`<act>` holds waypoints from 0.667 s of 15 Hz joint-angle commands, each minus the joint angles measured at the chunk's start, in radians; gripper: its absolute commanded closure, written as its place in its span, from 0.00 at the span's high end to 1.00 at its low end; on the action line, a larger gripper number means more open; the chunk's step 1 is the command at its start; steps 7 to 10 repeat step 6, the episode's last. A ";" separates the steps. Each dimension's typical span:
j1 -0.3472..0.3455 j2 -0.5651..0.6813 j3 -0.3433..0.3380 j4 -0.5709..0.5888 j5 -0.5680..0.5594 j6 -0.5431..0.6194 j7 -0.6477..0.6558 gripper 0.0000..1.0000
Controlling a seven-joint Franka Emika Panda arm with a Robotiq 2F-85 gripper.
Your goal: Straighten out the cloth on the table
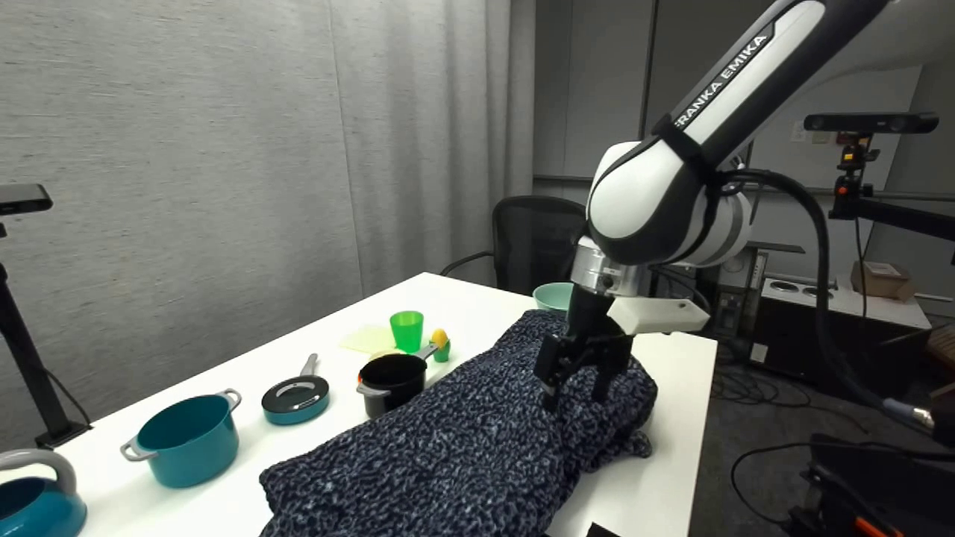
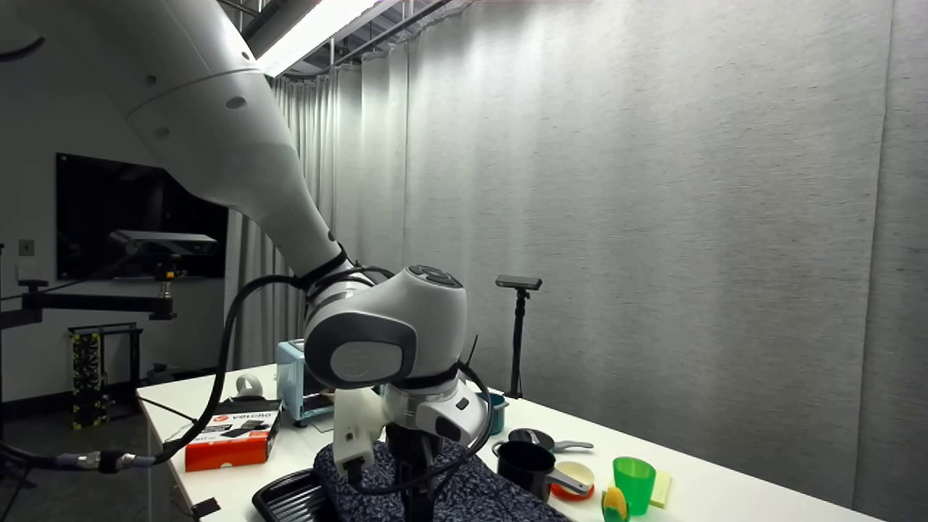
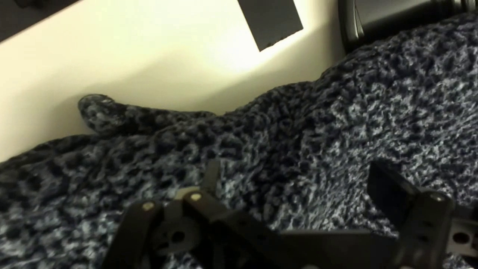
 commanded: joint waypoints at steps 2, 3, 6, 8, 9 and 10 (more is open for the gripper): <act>0.001 0.060 0.028 0.056 -0.097 -0.005 0.041 1.00; -0.015 0.043 0.041 0.034 -0.042 -0.006 0.013 1.00; -0.012 0.057 0.041 0.046 -0.086 -0.006 0.030 1.00; -0.012 0.057 0.041 0.046 -0.086 -0.006 0.030 1.00; -0.012 0.057 0.041 0.046 -0.086 -0.006 0.030 1.00; -0.012 0.057 0.041 0.046 -0.086 -0.006 0.030 1.00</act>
